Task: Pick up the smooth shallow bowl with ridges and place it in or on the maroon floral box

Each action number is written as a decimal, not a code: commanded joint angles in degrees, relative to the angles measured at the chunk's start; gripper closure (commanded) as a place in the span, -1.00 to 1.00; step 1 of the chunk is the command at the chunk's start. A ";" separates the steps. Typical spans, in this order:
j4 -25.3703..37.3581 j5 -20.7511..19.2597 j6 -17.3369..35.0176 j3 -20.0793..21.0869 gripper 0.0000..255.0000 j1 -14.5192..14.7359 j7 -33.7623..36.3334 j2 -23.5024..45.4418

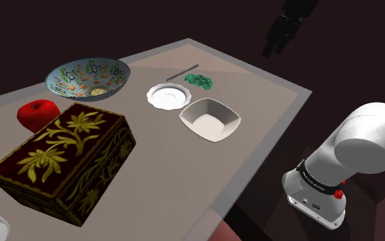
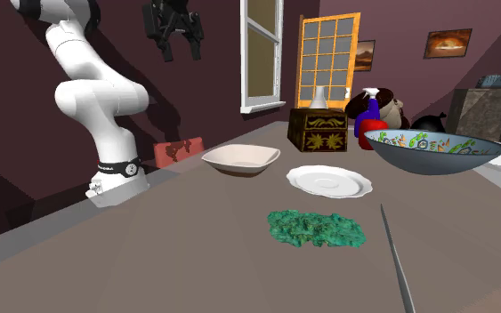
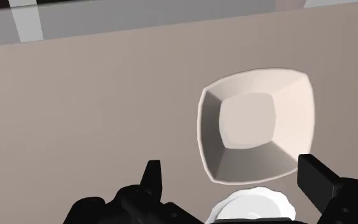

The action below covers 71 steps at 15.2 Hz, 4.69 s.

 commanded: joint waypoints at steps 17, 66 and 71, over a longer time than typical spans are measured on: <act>-15.85 2.44 38.12 2.63 -1.00 3.98 -6.33 19.48; -8.44 1.51 29.88 3.28 1.00 4.12 -4.79 18.21; -5.49 1.15 25.68 3.24 1.00 3.99 -4.28 16.94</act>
